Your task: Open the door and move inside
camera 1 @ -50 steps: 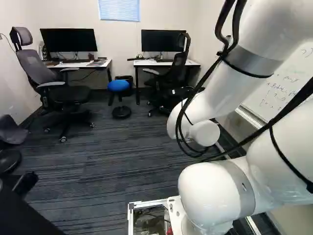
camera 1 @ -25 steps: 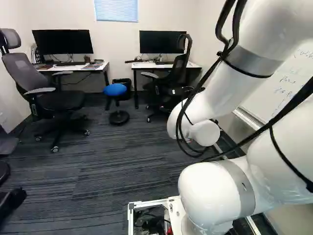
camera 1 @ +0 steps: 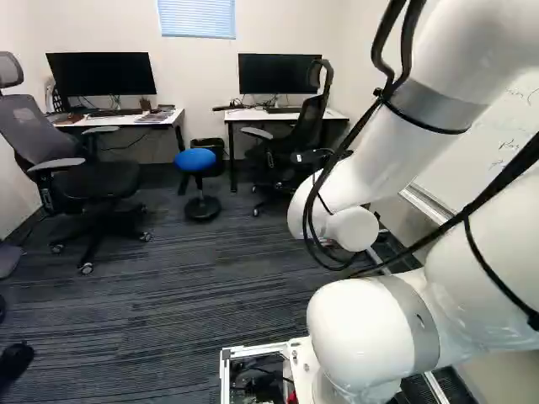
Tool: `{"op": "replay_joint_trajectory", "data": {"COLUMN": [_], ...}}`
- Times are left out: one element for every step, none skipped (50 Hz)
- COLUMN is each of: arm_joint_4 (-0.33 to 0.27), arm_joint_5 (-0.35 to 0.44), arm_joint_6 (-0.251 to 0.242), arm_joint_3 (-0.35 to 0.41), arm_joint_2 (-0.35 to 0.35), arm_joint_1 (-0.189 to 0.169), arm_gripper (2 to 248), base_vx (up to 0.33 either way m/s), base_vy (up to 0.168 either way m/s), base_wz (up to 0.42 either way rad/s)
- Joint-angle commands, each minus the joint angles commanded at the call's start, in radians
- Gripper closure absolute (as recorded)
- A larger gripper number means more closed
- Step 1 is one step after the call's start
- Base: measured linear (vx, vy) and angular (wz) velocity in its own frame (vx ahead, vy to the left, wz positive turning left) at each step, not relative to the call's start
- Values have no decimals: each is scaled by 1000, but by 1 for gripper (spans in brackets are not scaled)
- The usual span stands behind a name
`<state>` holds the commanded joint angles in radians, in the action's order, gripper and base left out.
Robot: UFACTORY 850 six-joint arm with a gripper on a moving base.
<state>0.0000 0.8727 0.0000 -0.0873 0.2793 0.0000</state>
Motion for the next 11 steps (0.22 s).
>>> {"op": "replay_joint_trajectory", "data": {"arm_joint_4": [0, 0, 0, 0, 0, 0, 0, 0, 0, 0, 0], "arm_joint_5": [0, 0, 0, 0, 0, 0, 0, 0, 0, 0, 0], "arm_joint_6": [0, 0, 0, 0, 0, 0, 0, 0, 0, 0, 0], "arm_joint_3": [0, 0, 0, 0, 0, 0, 0, 0, 0, 0, 0], "arm_joint_2": [0, 0, 0, 0, 0, 0, 0, 0, 0, 0, 0], "arm_joint_1": [0, 0, 0, 0, 0, 0, 0, 0, 0, 0, 0], "arm_gripper": [3, 3, 3, 3, 3, 3, 3, 3, 3, 3, 3], "base_vx": [-47, -30, 0, 0, 0, 0, 0, 0, 0, 0, 0], "base_vy": [5, 0, 0, 0, 0, 0, 0, 0, 0, 0, 0], "base_wz": [22, 17, 0, 0, 0, 0, 0, 0, 0, 0, 0]}}
